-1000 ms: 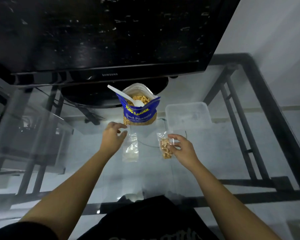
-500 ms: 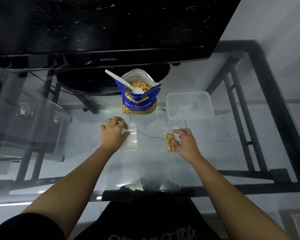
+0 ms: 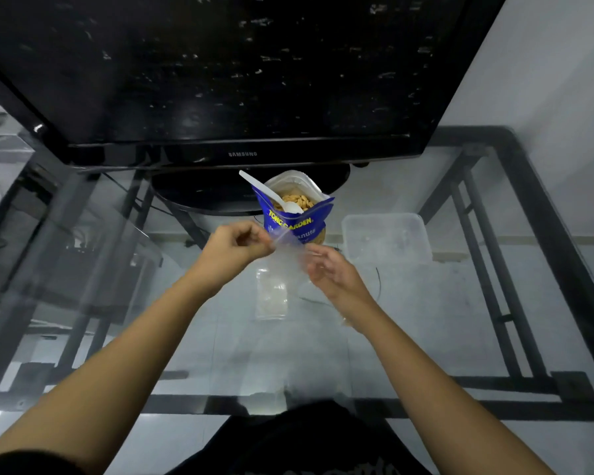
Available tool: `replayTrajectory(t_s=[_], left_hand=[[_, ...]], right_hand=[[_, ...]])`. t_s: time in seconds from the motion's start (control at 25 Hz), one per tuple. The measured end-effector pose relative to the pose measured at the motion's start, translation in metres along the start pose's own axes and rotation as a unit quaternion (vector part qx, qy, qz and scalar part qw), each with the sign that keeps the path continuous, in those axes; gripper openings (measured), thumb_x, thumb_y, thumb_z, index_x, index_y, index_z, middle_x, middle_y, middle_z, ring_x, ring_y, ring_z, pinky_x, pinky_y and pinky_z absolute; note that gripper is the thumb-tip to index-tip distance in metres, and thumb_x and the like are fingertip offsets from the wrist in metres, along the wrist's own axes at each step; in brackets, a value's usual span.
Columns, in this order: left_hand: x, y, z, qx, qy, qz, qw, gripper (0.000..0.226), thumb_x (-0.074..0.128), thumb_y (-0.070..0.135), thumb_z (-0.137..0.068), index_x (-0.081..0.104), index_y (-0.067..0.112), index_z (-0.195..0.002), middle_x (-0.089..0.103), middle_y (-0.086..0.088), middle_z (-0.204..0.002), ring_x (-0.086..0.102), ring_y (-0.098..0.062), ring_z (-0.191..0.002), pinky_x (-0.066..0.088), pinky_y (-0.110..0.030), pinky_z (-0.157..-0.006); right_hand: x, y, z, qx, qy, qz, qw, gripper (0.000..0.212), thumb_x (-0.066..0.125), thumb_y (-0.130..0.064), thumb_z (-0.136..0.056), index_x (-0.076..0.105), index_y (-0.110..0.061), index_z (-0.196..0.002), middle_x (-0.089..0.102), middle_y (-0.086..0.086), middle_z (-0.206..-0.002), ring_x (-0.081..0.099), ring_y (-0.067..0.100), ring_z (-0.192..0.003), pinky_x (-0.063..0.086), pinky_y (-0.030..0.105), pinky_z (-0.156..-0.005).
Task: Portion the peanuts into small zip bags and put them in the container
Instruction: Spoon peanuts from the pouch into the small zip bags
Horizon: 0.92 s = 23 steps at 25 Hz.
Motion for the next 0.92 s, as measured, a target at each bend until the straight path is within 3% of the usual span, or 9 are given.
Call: replayTrajectory(t_s=[0.08,0.24,0.4,0.52,0.6,0.68,0.76,0.84,0.92], left_hand=[[-0.009,0.018,0.0,-0.009,0.019,0.084,0.996,0.018,0.059,0.004,-0.084,0.069,0.014,-0.074,0.067,0.007,-0.065,0.06,-0.005,-0.064,0.047,-0.014,-0.062],[-0.022,0.047,0.002,0.0,0.016,0.11,0.994,0.019,0.05,-0.007,-0.086,0.067,0.001,-0.083,0.067,0.007,-0.055,0.062,0.0,-0.053,0.043,-0.007,-0.046],[-0.029,0.056,-0.009,0.017,-0.001,0.127,0.992,0.011,0.064,-0.001,-0.082,0.065,0.01,-0.086,0.064,-0.002,-0.062,0.061,-0.005,-0.058,0.051,-0.015,-0.057],[-0.028,0.06,-0.016,0.016,0.027,0.029,0.999,0.01,0.065,0.004,-0.083,0.067,0.008,-0.091,0.064,0.0,-0.064,0.059,0.0,-0.052,0.051,-0.015,-0.049],[-0.028,0.061,-0.021,0.036,0.062,-0.042,0.997,0.009,0.068,0.008,-0.081,0.07,0.009,-0.09,0.068,-0.001,-0.069,0.062,0.0,-0.058,0.054,-0.018,-0.055],[-0.027,0.06,-0.026,0.04,0.067,-0.045,0.996,0.008,0.069,0.01,-0.08,0.071,0.011,-0.089,0.072,-0.008,-0.077,0.067,-0.008,-0.068,0.058,-0.027,-0.071],[-0.026,0.058,-0.031,0.032,0.074,-0.037,0.996,0.007,0.07,0.01,-0.079,0.071,0.013,-0.085,0.072,-0.011,-0.078,0.068,-0.015,-0.072,0.059,-0.035,-0.08],[-0.024,0.06,-0.035,0.041,0.089,-0.042,0.994,0.006,0.068,0.009,-0.079,0.071,0.014,-0.083,0.07,-0.01,-0.073,0.066,-0.016,-0.071,0.059,-0.037,-0.079],[-0.023,0.065,-0.036,0.055,0.099,-0.058,0.992,0.007,0.067,0.009,-0.079,0.071,0.015,-0.082,0.07,-0.009,-0.071,0.065,-0.013,-0.069,0.058,-0.028,-0.071]], right_hand=[[0.002,-0.021,-0.007,-0.018,0.039,-0.042,0.998,0.032,0.073,-0.014,-0.078,0.057,-0.025,-0.104,0.068,-0.004,-0.096,0.066,-0.001,-0.079,0.052,0.017,-0.072],[-0.012,-0.058,-0.018,-0.055,0.062,-0.048,0.995,0.037,0.071,-0.008,-0.079,0.055,-0.025,-0.107,0.071,0.002,-0.092,0.068,0.01,-0.083,0.051,0.018,-0.068],[-0.021,-0.085,-0.022,-0.082,0.046,0.048,0.994,0.04,0.072,-0.014,-0.079,0.051,-0.03,-0.11,0.072,-0.001,-0.09,0.067,0.008,-0.08,0.052,0.018,-0.067],[-0.025,-0.09,-0.026,-0.072,0.033,0.048,0.996,0.049,0.071,-0.014,-0.08,0.047,-0.028,-0.12,0.071,-0.008,-0.079,0.067,0.007,-0.078,0.052,0.02,-0.07],[-0.028,-0.087,-0.03,-0.056,0.006,-0.009,0.998,0.054,0.068,-0.01,-0.082,0.043,-0.027,-0.128,0.068,-0.005,-0.074,0.066,0.007,-0.076,0.053,0.019,-0.073],[-0.033,-0.085,-0.034,-0.031,-0.015,-0.06,0.998,0.058,0.064,-0.006,-0.083,0.04,-0.026,-0.132,0.068,0.011,-0.089,0.065,0.014,-0.087,0.053,0.023,-0.082],[-0.036,-0.083,-0.039,-0.019,-0.006,-0.025,1.0,0.056,0.059,-0.003,-0.085,0.039,-0.024,-0.133,0.068,0.018,-0.104,0.063,0.018,-0.093,0.051,0.025,-0.085],[-0.04,-0.086,-0.044,-0.047,0.059,0.088,0.993,0.055,0.056,-0.002,-0.086,0.038,-0.022,-0.134,0.062,0.015,-0.12,0.059,0.016,-0.103,0.047,0.014,-0.081],[-0.04,-0.099,-0.041,-0.148,0.157,0.201,0.955,0.054,0.057,-0.004,-0.085,0.039,-0.017,-0.135,0.053,0.007,-0.133,0.051,0.014,-0.117,0.038,0.001,-0.084]])
Point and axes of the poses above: each hand's wrist, its own z-axis away from the middle knuckle, its own x-axis out of the palm, y = z × x, the point moved 4 cm from there along -z, towards the middle knuckle
